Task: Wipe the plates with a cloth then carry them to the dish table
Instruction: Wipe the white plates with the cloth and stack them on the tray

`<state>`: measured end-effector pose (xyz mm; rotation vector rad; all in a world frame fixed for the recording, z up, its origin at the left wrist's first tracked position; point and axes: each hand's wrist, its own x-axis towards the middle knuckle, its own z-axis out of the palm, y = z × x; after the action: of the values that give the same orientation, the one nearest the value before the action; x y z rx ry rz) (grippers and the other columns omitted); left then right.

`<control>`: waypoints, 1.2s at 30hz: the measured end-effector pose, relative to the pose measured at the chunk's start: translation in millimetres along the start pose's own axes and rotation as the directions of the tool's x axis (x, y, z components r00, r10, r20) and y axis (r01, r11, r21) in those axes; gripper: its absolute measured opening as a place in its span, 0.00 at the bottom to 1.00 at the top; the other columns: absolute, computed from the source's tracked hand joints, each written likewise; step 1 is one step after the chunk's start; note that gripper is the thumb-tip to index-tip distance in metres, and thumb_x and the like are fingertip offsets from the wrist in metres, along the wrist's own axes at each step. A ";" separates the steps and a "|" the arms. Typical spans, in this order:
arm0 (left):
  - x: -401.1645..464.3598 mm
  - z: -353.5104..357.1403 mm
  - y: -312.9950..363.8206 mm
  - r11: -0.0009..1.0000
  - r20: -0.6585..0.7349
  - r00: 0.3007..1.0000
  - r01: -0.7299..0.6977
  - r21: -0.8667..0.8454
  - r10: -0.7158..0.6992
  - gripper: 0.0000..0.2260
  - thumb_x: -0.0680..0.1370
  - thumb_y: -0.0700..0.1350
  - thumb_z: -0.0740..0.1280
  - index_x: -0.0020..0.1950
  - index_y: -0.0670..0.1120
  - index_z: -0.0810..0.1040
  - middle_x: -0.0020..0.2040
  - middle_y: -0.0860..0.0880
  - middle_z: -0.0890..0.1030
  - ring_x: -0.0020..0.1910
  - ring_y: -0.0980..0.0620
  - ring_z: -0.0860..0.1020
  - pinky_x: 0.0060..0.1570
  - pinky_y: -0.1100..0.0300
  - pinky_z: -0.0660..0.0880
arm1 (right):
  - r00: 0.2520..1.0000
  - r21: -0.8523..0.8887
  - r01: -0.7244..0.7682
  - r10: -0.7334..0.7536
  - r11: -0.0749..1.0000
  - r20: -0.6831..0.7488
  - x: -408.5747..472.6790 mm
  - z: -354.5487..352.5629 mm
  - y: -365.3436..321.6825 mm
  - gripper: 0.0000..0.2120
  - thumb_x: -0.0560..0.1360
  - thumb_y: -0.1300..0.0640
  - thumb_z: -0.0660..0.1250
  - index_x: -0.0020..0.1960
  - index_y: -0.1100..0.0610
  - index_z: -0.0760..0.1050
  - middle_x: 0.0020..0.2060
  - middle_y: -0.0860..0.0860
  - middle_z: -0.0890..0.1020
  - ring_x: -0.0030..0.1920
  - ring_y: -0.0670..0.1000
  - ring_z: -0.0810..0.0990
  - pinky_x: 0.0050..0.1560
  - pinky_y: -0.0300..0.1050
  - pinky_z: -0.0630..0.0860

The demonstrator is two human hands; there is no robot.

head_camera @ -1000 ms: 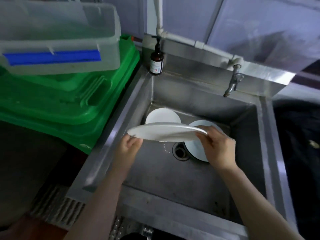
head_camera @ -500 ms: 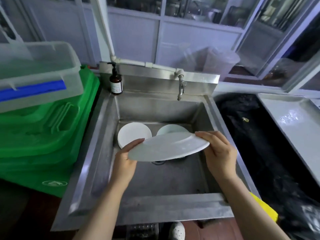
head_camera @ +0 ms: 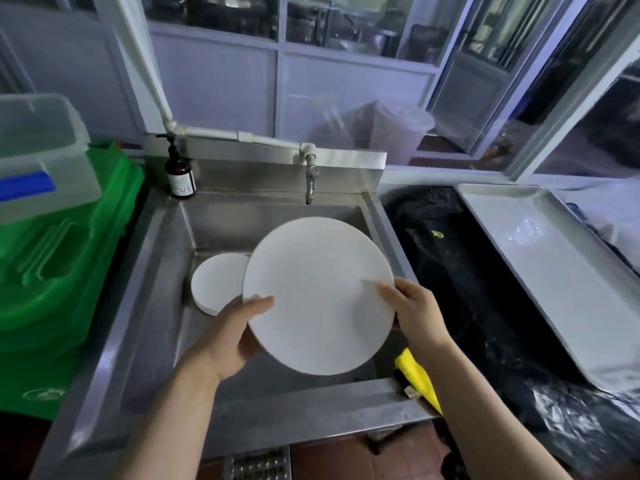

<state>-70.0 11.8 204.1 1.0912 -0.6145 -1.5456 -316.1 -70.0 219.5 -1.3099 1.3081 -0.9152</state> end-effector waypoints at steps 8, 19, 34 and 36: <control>7.0 51.0 -52.3 0.988 -0.099 0.994 0.024 -0.154 -0.039 0.17 0.66 0.36 0.67 0.54 0.46 0.79 0.45 0.47 0.86 0.43 0.50 0.85 0.34 0.58 0.81 | 0.986 0.132 -0.137 0.123 0.982 0.112 14.9 -69.9 40.6 0.12 0.81 0.51 0.61 0.49 0.52 0.83 0.37 0.55 0.84 0.37 0.56 0.84 0.35 0.46 0.78; 4.5 93.3 -103.0 0.993 -0.250 0.968 -0.046 -0.107 0.018 0.17 0.69 0.37 0.64 0.46 0.56 0.86 0.50 0.52 0.85 0.48 0.54 0.84 0.39 0.59 0.81 | 0.954 -0.805 0.081 0.188 0.588 0.233 -0.6 -138.5 167.8 0.32 0.71 0.39 0.69 0.71 0.42 0.64 0.68 0.47 0.71 0.68 0.54 0.66 0.63 0.50 0.68; -17.0 98.5 -86.1 0.992 -0.353 0.928 -0.103 0.067 0.120 0.15 0.77 0.32 0.62 0.53 0.50 0.79 0.46 0.54 0.86 0.46 0.54 0.84 0.36 0.60 0.80 | 0.999 -0.470 0.013 0.005 0.883 0.036 9.4 -133.9 133.9 0.21 0.69 0.52 0.74 0.61 0.41 0.76 0.44 0.39 0.81 0.44 0.43 0.78 0.41 0.35 0.70; -15.1 97.2 -75.7 0.987 -0.334 0.930 -0.123 0.103 0.151 0.16 0.76 0.33 0.63 0.53 0.53 0.81 0.48 0.54 0.86 0.47 0.53 0.83 0.38 0.59 0.79 | 0.995 -0.281 0.094 -0.099 0.955 -0.002 6.7 -130.7 102.8 0.20 0.70 0.56 0.73 0.58 0.39 0.77 0.41 0.33 0.82 0.42 0.39 0.80 0.38 0.30 0.72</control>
<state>-191.7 30.8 188.4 1.3139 -0.5045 -1.1825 -463.1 -83.4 142.8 -1.6004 1.4349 -0.8286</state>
